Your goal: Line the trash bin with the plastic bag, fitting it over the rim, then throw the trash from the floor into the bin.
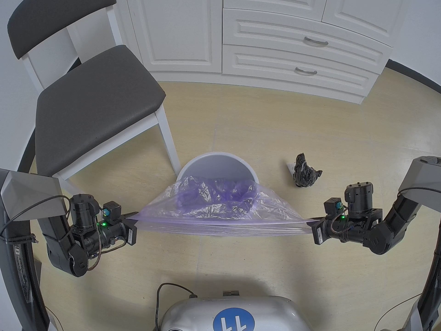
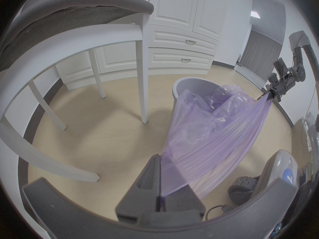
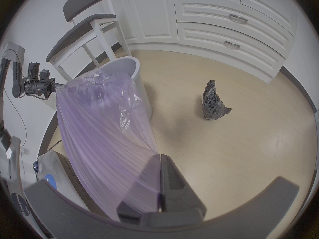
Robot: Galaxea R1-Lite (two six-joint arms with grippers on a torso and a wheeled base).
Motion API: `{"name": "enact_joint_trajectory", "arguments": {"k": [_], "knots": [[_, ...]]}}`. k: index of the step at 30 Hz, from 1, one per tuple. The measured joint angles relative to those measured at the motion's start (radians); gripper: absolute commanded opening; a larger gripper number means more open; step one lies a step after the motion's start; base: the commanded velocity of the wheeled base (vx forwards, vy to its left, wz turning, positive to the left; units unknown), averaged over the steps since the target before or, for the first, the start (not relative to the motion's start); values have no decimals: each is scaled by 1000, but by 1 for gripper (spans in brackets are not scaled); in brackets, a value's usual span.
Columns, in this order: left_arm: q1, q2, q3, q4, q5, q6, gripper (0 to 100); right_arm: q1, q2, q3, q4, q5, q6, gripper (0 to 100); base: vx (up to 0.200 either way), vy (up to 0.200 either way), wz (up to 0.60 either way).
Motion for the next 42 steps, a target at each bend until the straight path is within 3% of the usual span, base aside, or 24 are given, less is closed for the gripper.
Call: {"name": "enact_joint_trajectory", "arguments": {"k": [12,19,32,37,40,42], "knots": [[-1,-9,3,62,-5,13,0,0,-40,-7,100,1,-12,0,0,0,0],[8,-17,13,65,-9,48,0,-11,-49,1,127,3,-80,0,0,0,0],[10,-43,45,67,-11,66,0,-27,-113,3,319,-1,-200,0,0,0,0],[-2,-11,43,64,-2,84,0,-18,-90,-14,316,-29,-190,0,0,0,0],[-12,54,4,63,30,86,0,9,-31,-67,291,-102,-90,0,0,0,0],[-13,65,-5,62,42,86,0,17,-18,-77,267,-112,-59,0,0,0,0]]}}
